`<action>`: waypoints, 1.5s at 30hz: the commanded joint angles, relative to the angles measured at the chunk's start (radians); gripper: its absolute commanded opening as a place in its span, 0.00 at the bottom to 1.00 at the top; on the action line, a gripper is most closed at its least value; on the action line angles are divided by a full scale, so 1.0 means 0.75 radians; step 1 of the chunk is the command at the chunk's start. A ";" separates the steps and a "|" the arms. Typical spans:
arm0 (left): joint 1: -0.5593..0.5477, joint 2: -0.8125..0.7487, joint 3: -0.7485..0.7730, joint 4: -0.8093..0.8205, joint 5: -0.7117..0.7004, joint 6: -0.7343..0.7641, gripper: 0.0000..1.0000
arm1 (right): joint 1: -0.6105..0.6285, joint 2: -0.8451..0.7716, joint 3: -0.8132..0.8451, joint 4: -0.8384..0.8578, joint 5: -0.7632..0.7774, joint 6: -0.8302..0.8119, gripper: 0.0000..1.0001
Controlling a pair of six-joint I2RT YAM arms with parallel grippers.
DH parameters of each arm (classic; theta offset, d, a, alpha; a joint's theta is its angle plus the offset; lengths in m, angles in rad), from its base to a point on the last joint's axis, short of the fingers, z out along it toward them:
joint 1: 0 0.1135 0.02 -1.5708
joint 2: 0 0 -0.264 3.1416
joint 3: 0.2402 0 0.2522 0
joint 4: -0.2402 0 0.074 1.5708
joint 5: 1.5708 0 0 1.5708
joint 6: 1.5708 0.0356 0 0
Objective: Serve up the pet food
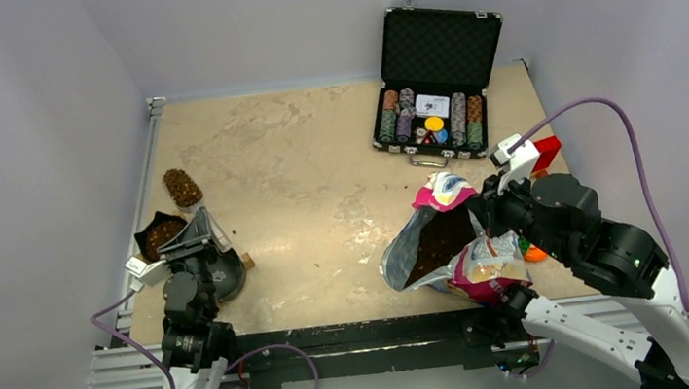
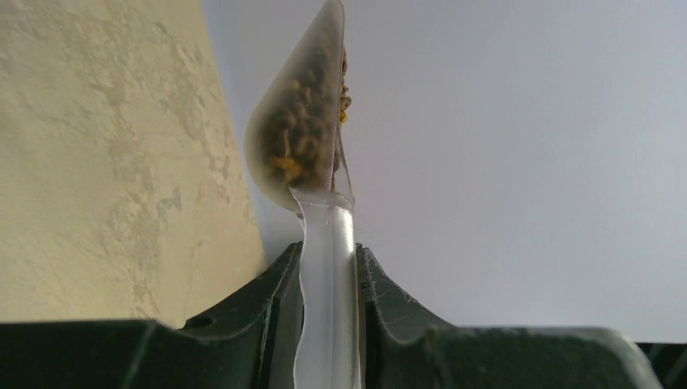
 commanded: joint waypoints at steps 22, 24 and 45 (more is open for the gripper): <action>0.008 -0.104 0.049 -0.451 -0.380 -0.329 0.00 | 0.011 0.108 0.138 0.020 0.126 0.073 0.00; 0.008 -0.109 0.055 -0.526 -0.396 -0.399 0.00 | 0.011 0.109 0.141 0.013 0.135 0.072 0.00; 0.004 -0.129 0.091 -0.923 -0.463 -0.815 0.00 | 0.011 0.116 0.146 0.009 0.137 0.107 0.00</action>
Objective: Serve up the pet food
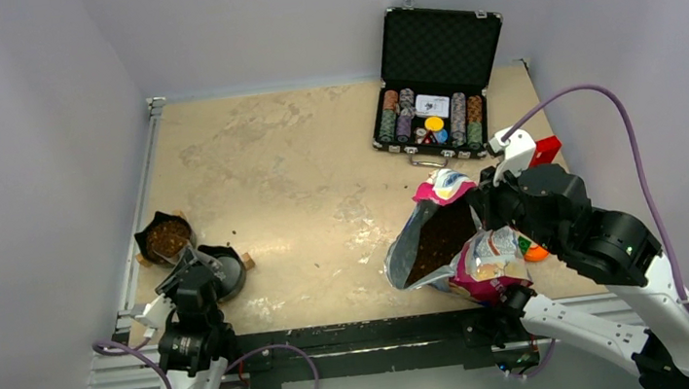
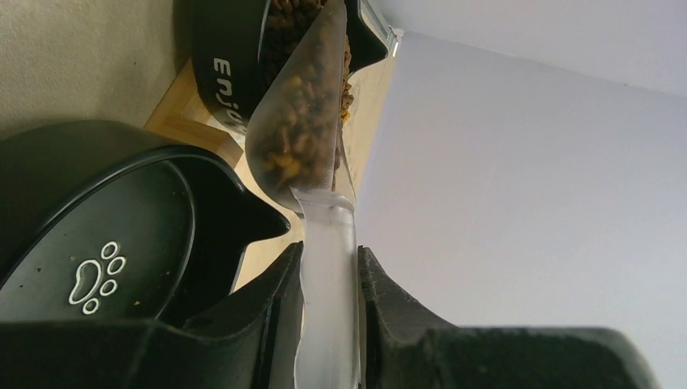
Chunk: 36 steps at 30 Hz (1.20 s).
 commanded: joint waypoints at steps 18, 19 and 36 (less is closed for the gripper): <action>0.004 -0.086 0.190 -0.464 0.051 -0.443 0.00 | 0.004 0.007 0.066 0.081 -0.008 0.044 0.00; 0.004 -0.082 0.203 -0.493 0.060 -0.467 0.00 | 0.004 0.008 0.066 0.081 -0.012 0.046 0.00; 0.004 0.149 0.278 -0.535 0.224 -0.660 0.00 | 0.004 -0.072 0.066 0.028 0.032 0.099 0.00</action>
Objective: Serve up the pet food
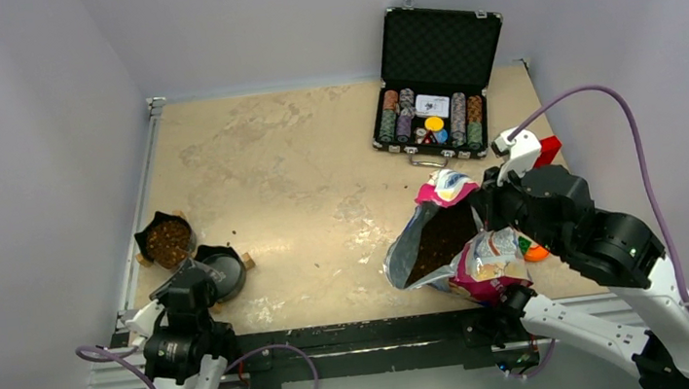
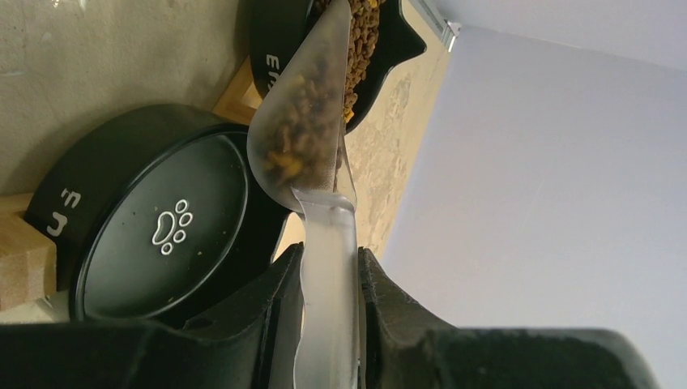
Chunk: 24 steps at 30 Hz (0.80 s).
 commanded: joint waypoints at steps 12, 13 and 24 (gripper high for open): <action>0.004 0.245 0.151 -0.295 0.163 -0.736 0.00 | 0.003 -0.122 0.038 0.005 0.076 0.040 0.00; 0.004 0.262 0.163 -0.307 0.163 -0.740 0.00 | 0.004 -0.123 0.037 0.007 0.075 0.031 0.00; 0.004 0.440 0.257 -0.329 0.159 -0.771 0.00 | 0.004 -0.141 0.003 0.051 0.082 -0.039 0.00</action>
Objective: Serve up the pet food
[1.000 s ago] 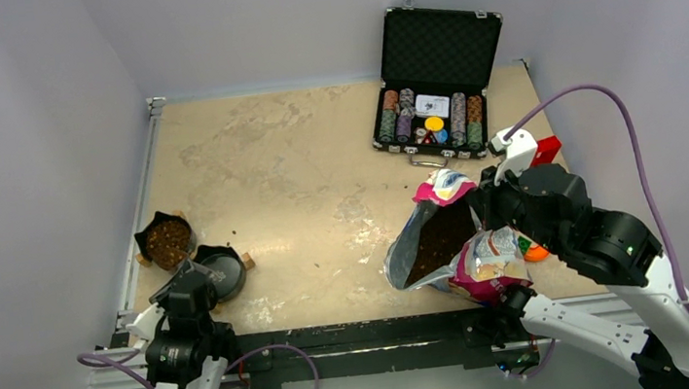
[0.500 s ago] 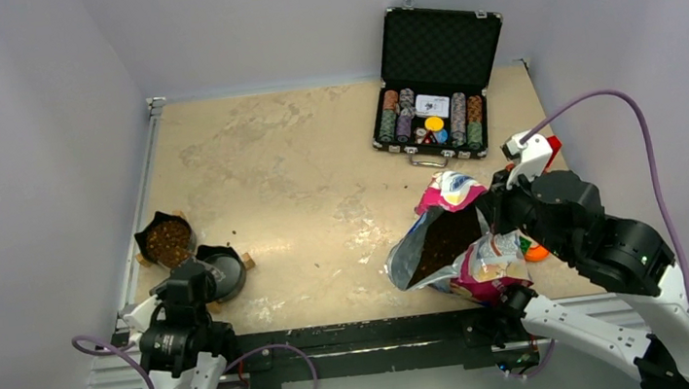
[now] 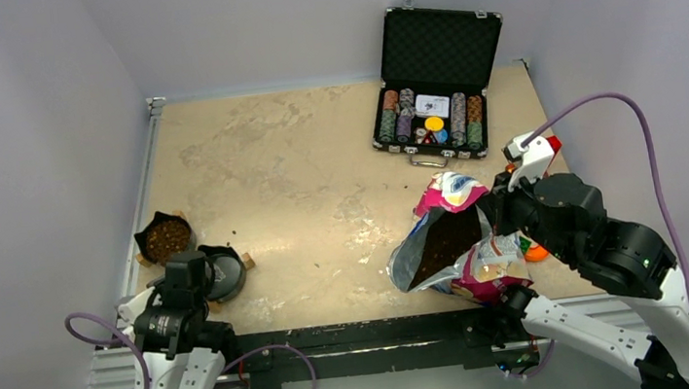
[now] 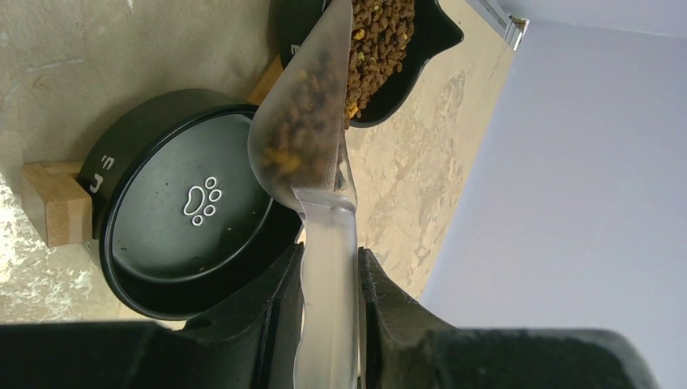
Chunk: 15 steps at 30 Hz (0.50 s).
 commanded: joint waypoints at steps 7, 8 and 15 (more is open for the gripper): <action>0.006 0.167 0.075 -0.212 0.108 -0.787 0.00 | 0.003 -0.081 -0.020 0.098 0.047 -0.042 0.00; 0.006 0.198 0.090 -0.211 0.106 -0.789 0.00 | 0.003 -0.082 -0.023 0.101 0.046 -0.040 0.00; 0.010 0.325 0.155 -0.175 0.129 -0.773 0.00 | 0.004 -0.096 -0.038 0.114 0.052 -0.042 0.00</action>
